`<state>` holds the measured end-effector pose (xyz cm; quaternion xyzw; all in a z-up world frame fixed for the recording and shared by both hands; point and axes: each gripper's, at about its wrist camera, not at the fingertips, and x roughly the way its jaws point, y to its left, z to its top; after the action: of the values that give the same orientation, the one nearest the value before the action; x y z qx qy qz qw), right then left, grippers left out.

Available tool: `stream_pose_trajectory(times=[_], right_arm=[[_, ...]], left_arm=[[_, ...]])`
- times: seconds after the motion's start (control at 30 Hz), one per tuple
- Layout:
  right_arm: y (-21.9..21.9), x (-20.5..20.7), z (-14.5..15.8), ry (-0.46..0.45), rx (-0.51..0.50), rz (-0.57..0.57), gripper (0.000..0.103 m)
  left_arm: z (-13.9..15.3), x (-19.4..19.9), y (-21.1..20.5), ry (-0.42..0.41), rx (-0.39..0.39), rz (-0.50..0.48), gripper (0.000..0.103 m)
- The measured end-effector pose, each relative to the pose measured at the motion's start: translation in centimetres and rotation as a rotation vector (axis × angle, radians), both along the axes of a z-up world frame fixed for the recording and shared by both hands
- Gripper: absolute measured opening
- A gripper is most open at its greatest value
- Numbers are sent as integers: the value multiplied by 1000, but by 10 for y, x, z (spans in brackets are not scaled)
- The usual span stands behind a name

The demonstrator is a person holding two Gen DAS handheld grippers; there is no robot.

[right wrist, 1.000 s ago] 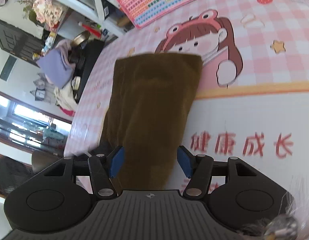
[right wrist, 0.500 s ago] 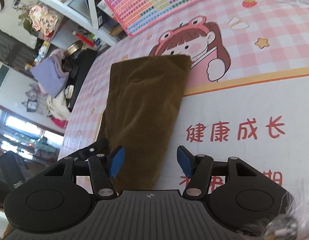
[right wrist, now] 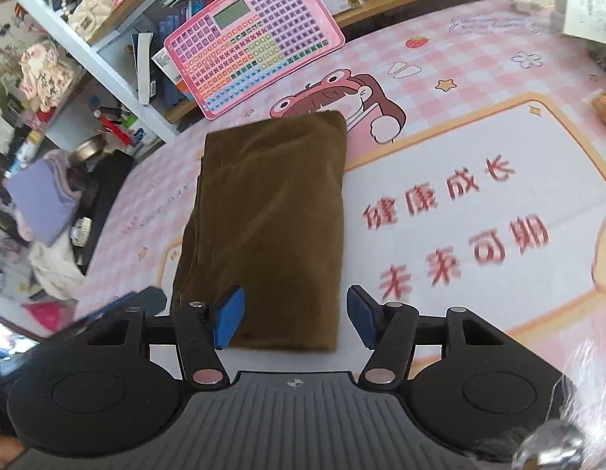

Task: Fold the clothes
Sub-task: 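Lower the folded trousers onto the mat and open both grippers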

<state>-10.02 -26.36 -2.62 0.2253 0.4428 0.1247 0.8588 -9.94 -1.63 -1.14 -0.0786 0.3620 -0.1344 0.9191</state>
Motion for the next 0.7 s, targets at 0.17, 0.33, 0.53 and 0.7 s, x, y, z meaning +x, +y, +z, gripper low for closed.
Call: stream_pose_trajectory(times=[0.17,0.33,0.53,0.7], right_arm=[[23,-19,8,-30,-119,-27,57],[40,-29,12,-55,-212,-21,57],[51,-33,10,-57,-259,-10,58],[55,-35,11,-49,-257,-17,65]], left_arm=[[-2,-3,11,21,7,-46,68],[-3,-6,15,34,24,-70,76],[-7,-7,19,63,39,-70,79],[-10,-8,24,89,54,-68,85]])
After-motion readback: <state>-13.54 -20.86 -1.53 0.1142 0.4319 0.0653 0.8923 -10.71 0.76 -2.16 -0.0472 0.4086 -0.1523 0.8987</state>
